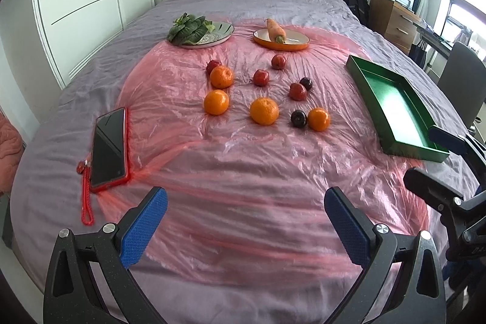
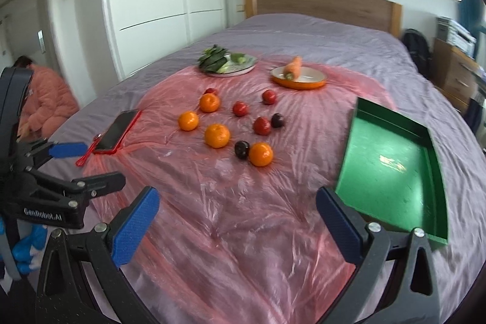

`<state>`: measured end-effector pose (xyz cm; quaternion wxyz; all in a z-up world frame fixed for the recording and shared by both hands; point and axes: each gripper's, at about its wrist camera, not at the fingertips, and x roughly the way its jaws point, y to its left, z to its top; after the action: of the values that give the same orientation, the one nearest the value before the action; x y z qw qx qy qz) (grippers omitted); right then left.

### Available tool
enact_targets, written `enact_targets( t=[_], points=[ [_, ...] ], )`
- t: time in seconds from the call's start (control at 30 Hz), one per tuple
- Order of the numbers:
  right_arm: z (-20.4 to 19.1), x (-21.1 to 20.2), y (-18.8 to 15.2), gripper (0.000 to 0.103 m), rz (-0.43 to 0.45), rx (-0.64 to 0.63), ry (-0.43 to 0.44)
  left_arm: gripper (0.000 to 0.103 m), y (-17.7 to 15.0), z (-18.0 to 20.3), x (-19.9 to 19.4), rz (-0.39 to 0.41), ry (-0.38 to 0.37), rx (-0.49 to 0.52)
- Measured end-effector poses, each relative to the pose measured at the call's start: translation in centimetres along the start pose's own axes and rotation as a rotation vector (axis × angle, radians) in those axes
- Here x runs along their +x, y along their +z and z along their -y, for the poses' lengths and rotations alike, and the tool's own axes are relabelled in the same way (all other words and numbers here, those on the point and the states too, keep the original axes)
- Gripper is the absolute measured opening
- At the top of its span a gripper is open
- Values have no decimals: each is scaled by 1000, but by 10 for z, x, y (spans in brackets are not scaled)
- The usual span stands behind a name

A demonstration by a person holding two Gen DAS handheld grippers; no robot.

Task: Organize fruits
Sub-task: 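Grasp a large orange with the left gripper while the right gripper grasps a small orange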

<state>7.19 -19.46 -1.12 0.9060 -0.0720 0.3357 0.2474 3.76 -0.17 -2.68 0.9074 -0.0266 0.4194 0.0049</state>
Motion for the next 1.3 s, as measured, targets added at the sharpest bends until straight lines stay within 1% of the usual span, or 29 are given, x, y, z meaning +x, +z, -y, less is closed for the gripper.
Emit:
enact_targets(
  t=[0.2,0.27,0.33,0.4,0.43,0.47,0.5,0.6,0.83,0.97,1.27,1.3],
  points=[
    [21,36,18,103,-78,-67,115,100,27,6,23,-14,-15,18],
    [27,49,24,103,-104,-88,140,95,38,9,36,-24,-25,22],
    [33,66,31,103,-138,-111,168,83,47,8,50,-40,-45,18],
    [39,83,36,97,-169,-131,199,75,55,9,67,-63,-59,20],
    [41,90,38,95,-183,-140,210,74,59,11,74,-70,-60,23],
    [43,96,39,90,-198,-148,223,74,62,12,82,-76,-61,27],
    [46,105,41,88,-221,-158,241,72,65,13,88,-82,-64,32],
    [50,127,45,86,-270,-191,264,67,73,17,109,-99,-72,46],
    [55,161,56,86,-350,-259,282,65,86,20,147,-132,-58,60],
    [55,176,56,86,-397,-291,291,62,89,18,162,-151,-58,60],
    [50,203,47,86,-453,-327,293,55,85,14,182,-177,-60,40],
    [49,204,46,85,-456,-329,294,52,85,14,182,-177,-59,40]
  ],
)
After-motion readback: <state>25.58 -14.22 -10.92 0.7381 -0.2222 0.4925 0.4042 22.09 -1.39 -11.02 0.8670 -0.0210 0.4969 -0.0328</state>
